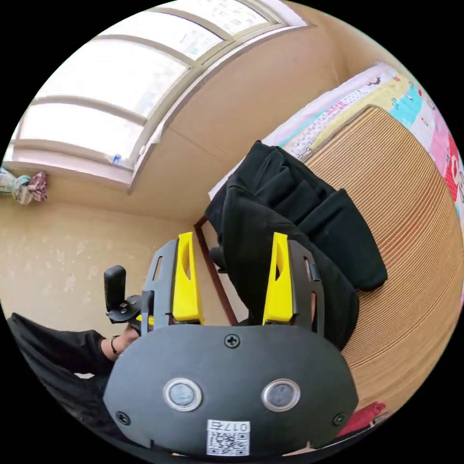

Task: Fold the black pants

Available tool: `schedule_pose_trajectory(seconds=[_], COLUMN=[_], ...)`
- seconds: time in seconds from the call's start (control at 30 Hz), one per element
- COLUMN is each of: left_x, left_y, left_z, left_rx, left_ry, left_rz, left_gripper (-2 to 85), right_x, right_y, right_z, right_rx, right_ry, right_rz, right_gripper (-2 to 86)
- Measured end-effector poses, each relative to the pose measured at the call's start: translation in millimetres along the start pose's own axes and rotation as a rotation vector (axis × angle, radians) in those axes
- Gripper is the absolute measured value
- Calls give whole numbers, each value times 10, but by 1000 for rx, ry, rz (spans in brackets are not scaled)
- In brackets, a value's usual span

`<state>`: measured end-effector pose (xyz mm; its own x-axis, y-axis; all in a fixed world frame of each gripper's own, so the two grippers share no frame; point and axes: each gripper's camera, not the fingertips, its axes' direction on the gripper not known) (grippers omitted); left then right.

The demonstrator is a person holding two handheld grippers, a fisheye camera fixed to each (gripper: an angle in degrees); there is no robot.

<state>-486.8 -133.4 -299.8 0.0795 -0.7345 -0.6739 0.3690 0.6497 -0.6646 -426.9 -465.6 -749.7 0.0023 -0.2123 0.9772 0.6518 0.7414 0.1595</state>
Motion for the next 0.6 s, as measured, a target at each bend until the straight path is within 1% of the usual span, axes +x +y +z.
schedule_pose_trajectory(seconds=[0.03, 0.07, 0.1, 0.13, 0.17, 0.2, 0.27, 0.3, 0.37, 0.4, 0.43, 0.47, 0.5, 0.53, 0.57, 0.6], left_x=[-181, -260, -394, -477, -502, -537, -582, -629, -741, -795, -800, -782, -689, -500, -366, -18], left_y=[55, 80, 120, 134, 134, 132, 167, 181, 180, 203, 275, 324, 405, 454, 468, 505], left_z=[-106, -138, -165, -153, -136, -89, 15, 141, 427, 632, 769, 786, 758, 650, 572, 372], left_rx=[79, 109, 154, 176, 182, 191, 254, 269, 223, 193, 169, 168, 171, 189, 189, 176], left_ry=[45, 76, 148, 212, 237, 277, 347, 367, 435, 533, 565, 546, 501, 490, 485, 445], left_rz=[-127, -181, -273, -329, -348, -379, -396, -408, -458, -495, -543, -554, -515, -394, -314, -126], left_gripper=[111, 119, 135, 140, 142, 154, 181, 196, 204, 207, 188, 179, 98, 52, 46, 40], right_x=[-241, -361, -385, -361, -277, -224, 18, 75, 268, 309, 398, 481, 521, 602, 667, 688], right_y=[-193, -306, -329, -319, -232, -160, 238, 344, 782, 895, 1142, 1396, 1530, 1816, 2123, 2293], right_z=[274, 540, 623, 652, 534, 447, 93, 23, -241, -314, -488, -685, -799, -1066, -1387, -1575], right_rx=[-87, -174, -196, -203, -166, -140, -49, -38, 1, 13, 51, 100, 132, 214, 315, 372], right_ry=[182, 320, 349, 320, 222, 153, -94, -146, -305, -337, -409, -485, -520, -581, -621, -627], right_rz=[-20, -12, -4, 34, 82, 98, 155, 163, 177, 177, 190, 193, 193, 201, 203, 199], right_gripper=[189, 166, 150, 115, 80, 79, 76, 76, 75, 75, 74, 73, 72, 71, 69, 69])
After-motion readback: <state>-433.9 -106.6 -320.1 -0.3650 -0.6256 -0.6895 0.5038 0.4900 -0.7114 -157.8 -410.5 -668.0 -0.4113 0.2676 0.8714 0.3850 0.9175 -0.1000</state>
